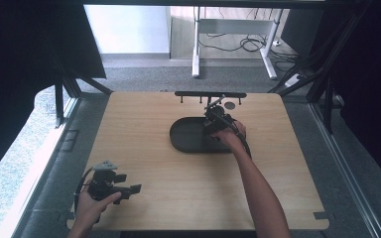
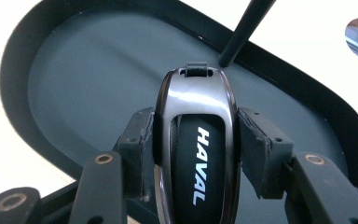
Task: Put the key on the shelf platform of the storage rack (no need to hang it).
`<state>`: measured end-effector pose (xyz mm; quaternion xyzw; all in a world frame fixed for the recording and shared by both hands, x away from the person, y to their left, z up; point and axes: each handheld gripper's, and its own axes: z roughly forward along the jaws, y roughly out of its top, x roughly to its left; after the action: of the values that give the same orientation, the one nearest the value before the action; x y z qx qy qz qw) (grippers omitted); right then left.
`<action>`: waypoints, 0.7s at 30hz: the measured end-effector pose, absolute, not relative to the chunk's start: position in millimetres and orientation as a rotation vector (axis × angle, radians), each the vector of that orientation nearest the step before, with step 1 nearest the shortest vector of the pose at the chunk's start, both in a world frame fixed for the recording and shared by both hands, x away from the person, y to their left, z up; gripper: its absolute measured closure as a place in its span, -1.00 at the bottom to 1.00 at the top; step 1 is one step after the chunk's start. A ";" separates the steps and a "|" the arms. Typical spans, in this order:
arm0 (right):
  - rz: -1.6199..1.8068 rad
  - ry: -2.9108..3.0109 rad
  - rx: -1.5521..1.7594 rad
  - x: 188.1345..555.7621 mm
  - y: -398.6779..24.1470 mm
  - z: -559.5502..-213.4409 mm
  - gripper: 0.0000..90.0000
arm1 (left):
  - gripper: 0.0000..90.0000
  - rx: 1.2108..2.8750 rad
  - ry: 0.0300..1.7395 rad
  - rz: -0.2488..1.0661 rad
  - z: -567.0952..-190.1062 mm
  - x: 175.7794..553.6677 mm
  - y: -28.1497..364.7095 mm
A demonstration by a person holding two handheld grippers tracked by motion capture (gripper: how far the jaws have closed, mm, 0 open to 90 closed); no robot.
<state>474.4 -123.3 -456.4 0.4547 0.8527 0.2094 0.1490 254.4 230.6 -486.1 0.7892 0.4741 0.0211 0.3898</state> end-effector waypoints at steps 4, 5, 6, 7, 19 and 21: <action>0.602 2.446 1.316 475.3 -123.3 -460.6 0.10 | -0.55 2.005 1.205 0.053 -486.0 254.4 230.6; 0.591 2.443 1.316 475.7 -123.3 -462.6 0.10 | -0.55 2.006 1.205 0.053 -486.0 254.4 230.6; 0.594 2.439 1.318 476.1 -123.5 -463.6 0.10 | -0.55 2.006 1.205 0.054 -486.0 254.4 230.6; 0.595 2.441 1.314 476.7 -124.2 -464.3 0.10 | -0.55 2.006 1.205 0.054 -486.0 254.3 230.6; 0.506 2.482 1.315 478.2 -128.3 -485.2 0.10 | -0.55 2.011 1.202 0.051 -486.4 254.3 229.6; 0.492 2.488 1.314 479.0 -127.3 -488.4 0.10 | -0.55 2.012 1.202 0.051 -486.5 254.3 229.6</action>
<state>479.0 -127.3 -488.4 0.4554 0.8622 0.1706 0.1418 254.3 229.6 -486.5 0.7909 0.4724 0.0202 0.3885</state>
